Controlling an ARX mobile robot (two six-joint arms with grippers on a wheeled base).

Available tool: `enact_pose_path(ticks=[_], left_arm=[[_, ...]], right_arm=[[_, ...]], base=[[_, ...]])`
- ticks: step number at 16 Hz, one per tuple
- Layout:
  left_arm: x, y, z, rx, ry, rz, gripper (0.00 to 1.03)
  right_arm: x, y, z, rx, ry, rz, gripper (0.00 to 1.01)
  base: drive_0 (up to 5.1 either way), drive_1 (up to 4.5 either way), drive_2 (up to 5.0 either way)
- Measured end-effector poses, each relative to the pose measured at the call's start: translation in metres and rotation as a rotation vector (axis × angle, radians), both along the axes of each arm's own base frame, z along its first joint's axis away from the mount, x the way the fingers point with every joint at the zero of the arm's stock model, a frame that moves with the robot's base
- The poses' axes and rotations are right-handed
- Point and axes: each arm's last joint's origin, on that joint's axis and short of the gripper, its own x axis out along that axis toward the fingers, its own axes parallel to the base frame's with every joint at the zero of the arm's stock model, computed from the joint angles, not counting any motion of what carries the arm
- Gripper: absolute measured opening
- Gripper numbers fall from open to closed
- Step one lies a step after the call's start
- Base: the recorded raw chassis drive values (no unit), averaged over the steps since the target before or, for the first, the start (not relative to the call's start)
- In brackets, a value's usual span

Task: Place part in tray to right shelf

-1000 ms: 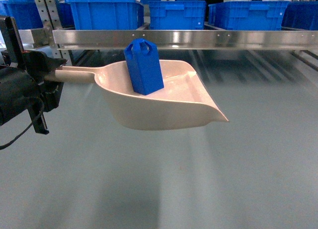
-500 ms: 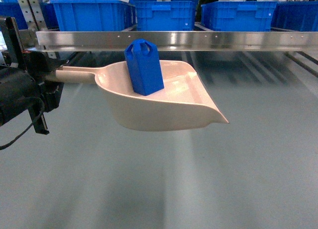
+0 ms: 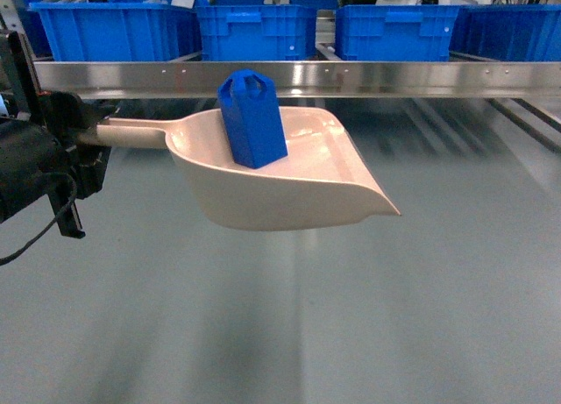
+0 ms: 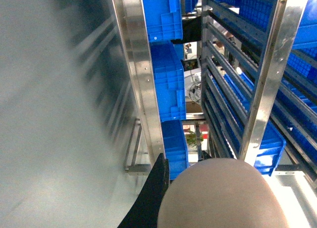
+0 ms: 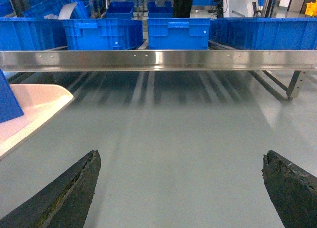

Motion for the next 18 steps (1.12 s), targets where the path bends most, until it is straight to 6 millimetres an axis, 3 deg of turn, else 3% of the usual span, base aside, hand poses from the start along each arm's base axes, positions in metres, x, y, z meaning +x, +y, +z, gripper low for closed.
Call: enact_pose_path(ticks=[18], left_arm=[[0.0000,-0.0012,0.0007,0.000,-0.007,-0.003,0.14]], right_arm=[[0.0000,0.0000,0.0003,0.000,-0.002,0.000,0.98]], base=[[4.5,-0.52,-4.1]])
